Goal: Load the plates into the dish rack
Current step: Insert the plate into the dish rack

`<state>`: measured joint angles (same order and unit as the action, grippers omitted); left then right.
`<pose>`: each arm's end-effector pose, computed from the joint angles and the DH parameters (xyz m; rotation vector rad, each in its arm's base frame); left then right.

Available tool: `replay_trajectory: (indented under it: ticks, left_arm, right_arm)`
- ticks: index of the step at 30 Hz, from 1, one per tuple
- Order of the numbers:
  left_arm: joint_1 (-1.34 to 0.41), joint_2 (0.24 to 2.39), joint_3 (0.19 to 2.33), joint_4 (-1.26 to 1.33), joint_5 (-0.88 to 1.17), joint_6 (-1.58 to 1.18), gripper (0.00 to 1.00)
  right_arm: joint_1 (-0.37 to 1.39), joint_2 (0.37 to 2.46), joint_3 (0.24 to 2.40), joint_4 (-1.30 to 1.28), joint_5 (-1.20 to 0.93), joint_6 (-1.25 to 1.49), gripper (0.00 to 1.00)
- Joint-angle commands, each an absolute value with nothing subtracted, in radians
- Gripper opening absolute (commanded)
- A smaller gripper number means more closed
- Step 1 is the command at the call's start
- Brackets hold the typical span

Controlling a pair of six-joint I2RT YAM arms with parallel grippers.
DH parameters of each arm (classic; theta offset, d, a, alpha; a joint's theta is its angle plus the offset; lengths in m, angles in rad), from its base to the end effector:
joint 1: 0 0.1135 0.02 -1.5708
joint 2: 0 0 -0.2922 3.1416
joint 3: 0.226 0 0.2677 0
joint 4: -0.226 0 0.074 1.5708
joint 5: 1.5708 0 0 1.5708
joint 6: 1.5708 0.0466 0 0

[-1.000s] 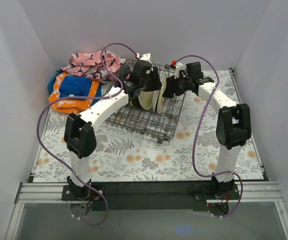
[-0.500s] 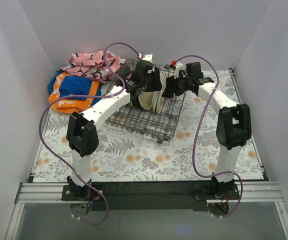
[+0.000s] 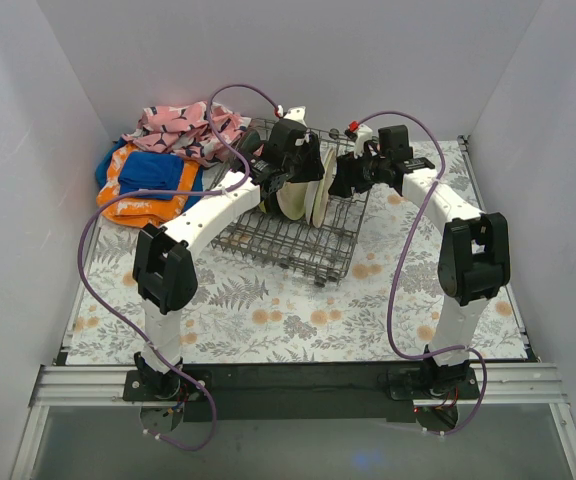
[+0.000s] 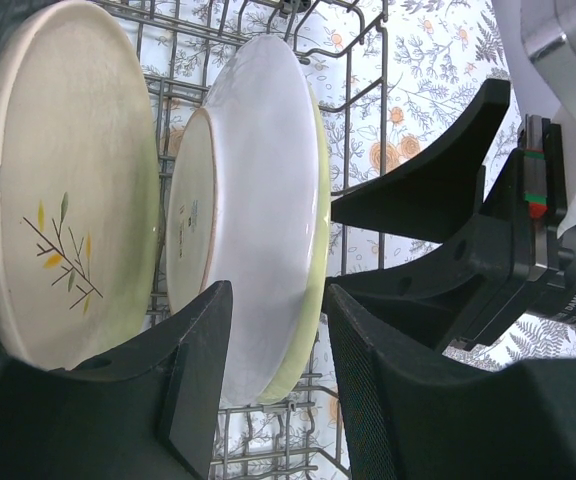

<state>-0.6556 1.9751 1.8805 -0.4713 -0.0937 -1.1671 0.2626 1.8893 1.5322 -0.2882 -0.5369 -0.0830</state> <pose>0.4006 -0.3026 0.3527 -0.6372 2.2034 -0.9299 0.4458 0.1445 0.2874 -0.6680 2.0914 0.6933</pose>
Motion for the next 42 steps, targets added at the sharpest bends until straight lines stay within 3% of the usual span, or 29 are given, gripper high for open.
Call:
replay_trajectory:
  ticks: [1,28,38,42]
  left_arm:
    - [-0.655,1.953,1.916,-0.486,-0.101,-1.152,0.42]
    - [-0.655,1.865,1.893,-0.480,-0.155,-1.134,0.43]
    - [-0.655,1.620,1.697,-0.449,-0.232,-1.134,0.65]
    - [-0.655,1.436,1.521,-0.456,-0.300,-1.164,0.69]
  right_arm:
    - [0.258,1.835,1.513,-0.258,-0.546,-0.092,0.68]
    - [0.239,1.770,1.459,-0.252,-0.534,-0.113,0.68]
    - [0.181,1.608,1.355,-0.279,-0.520,-0.178,0.72]
    - [0.124,1.504,1.298,-0.293,-0.468,-0.224,0.86]
